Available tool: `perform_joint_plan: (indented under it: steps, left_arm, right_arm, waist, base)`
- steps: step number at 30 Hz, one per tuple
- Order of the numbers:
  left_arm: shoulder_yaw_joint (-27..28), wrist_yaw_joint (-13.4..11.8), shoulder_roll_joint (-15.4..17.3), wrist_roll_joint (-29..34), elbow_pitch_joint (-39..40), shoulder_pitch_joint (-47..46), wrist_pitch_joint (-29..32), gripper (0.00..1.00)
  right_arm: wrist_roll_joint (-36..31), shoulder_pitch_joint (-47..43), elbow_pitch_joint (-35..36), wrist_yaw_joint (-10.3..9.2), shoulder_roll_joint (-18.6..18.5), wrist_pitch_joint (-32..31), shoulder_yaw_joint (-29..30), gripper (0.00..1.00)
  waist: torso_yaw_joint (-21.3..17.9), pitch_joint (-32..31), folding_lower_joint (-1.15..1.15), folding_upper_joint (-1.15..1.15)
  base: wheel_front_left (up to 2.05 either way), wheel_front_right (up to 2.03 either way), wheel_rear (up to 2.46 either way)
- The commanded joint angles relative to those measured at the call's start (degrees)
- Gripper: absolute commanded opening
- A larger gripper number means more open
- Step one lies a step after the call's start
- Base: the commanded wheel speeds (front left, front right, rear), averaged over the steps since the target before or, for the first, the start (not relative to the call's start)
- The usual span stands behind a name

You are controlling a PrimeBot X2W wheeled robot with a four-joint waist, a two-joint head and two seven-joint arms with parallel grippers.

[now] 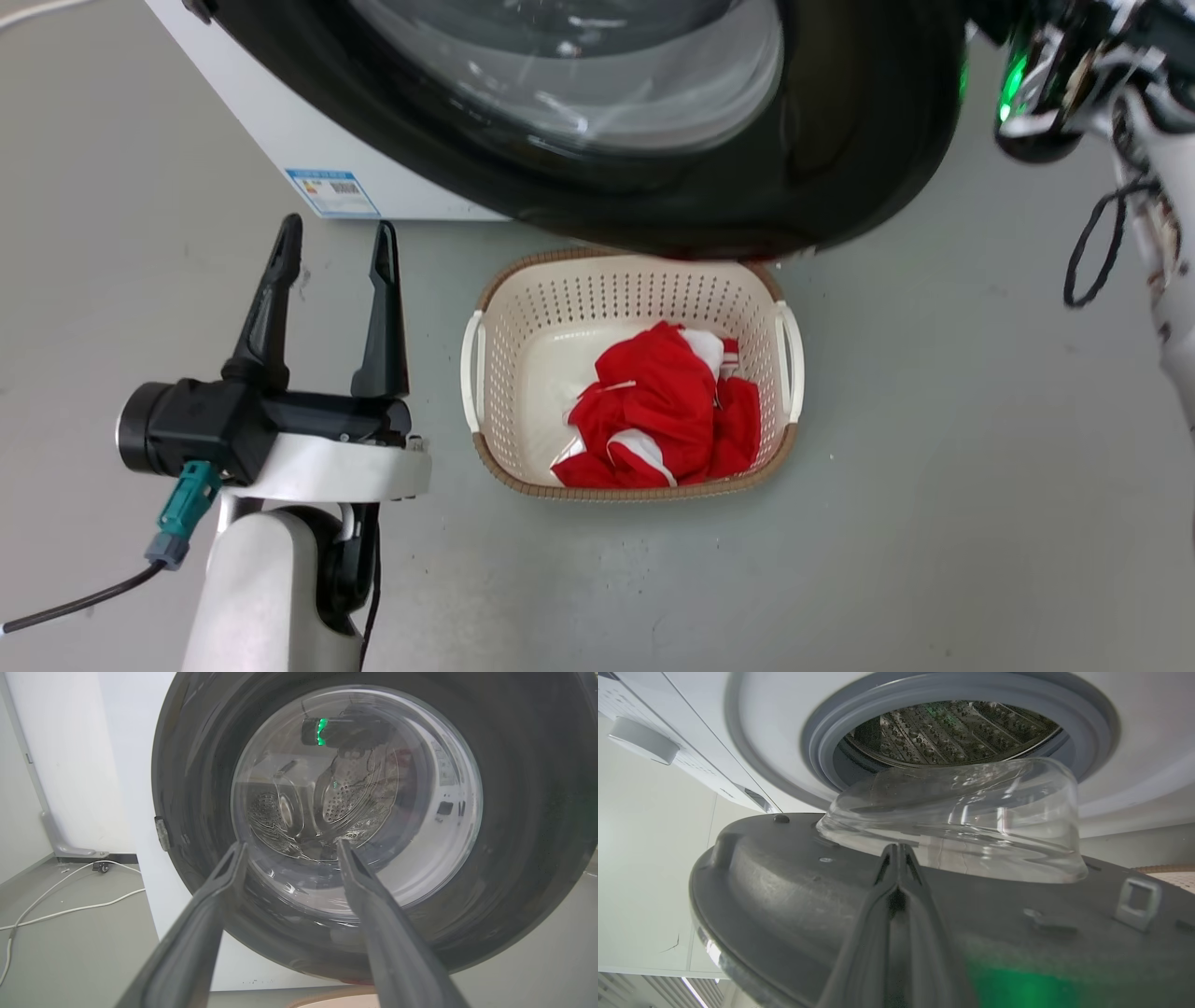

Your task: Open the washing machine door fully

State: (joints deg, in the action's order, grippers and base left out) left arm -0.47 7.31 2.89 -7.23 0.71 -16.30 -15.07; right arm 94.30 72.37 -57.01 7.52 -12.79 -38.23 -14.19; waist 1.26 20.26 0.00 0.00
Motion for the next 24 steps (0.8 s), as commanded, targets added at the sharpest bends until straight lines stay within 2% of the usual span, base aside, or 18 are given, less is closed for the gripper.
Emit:
perform_joint_plan:
  steps: [1,12,24]
  left_arm:
    - [-0.2,-0.3,0.0,0.2,-0.2,0.9,-0.1,1.00]
    - [-1.3,-0.8,0.0,0.4,-2.3,5.2,-0.1,1.00]
    - [-2.6,-1.8,0.0,-0.2,-3.5,7.0,-0.1,1.00]
  right_arm:
    - [0.0,-2.6,0.2,-0.06,0.7,-1.1,-0.8,0.00]
    - [2.0,-14.5,5.9,-0.04,3.6,-7.2,-2.8,0.00]
    - [1.0,-22.3,13.3,-0.03,8.4,-10.7,-8.7,0.00]
  waist:
    - [-0.2,-1.6,0.00,0.00]
    - [0.8,-8.6,0.00,0.00]
    - [2.2,-11.9,0.00,0.00]
  base:
    - [0.00,0.00,0.00]
    - [0.00,0.00,0.00]
    - [0.00,0.00,0.00]
